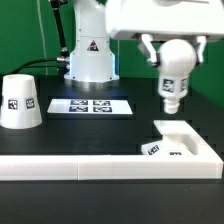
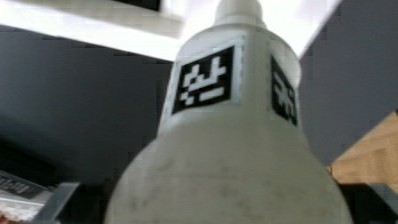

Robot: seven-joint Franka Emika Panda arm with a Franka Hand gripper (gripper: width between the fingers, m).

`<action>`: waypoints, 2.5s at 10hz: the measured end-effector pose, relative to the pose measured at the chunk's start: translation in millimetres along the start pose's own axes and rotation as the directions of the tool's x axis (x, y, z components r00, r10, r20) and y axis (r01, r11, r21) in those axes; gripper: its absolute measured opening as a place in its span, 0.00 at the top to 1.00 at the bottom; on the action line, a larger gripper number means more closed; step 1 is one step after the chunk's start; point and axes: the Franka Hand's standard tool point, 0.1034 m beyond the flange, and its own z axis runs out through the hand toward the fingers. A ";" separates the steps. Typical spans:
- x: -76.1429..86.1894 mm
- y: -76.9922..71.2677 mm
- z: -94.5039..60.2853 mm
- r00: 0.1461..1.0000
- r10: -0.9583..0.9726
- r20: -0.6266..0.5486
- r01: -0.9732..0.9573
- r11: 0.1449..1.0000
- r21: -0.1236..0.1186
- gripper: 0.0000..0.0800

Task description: Assemble lamp

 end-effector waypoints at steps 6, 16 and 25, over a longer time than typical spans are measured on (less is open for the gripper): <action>-8.2 2.6 6.2 0.999 -0.028 -0.041 0.027 0.999 -0.021 0.28; -22.8 -2.1 27.0 0.998 -0.038 -0.044 0.037 0.999 -0.026 0.28; -34.0 -0.2 34.4 0.993 -0.050 -0.111 0.043 0.997 -0.059 0.28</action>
Offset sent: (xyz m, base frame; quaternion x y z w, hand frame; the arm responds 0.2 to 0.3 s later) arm 0.0000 0.0000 0.0000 0.0000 0.0000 0.0000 1.0000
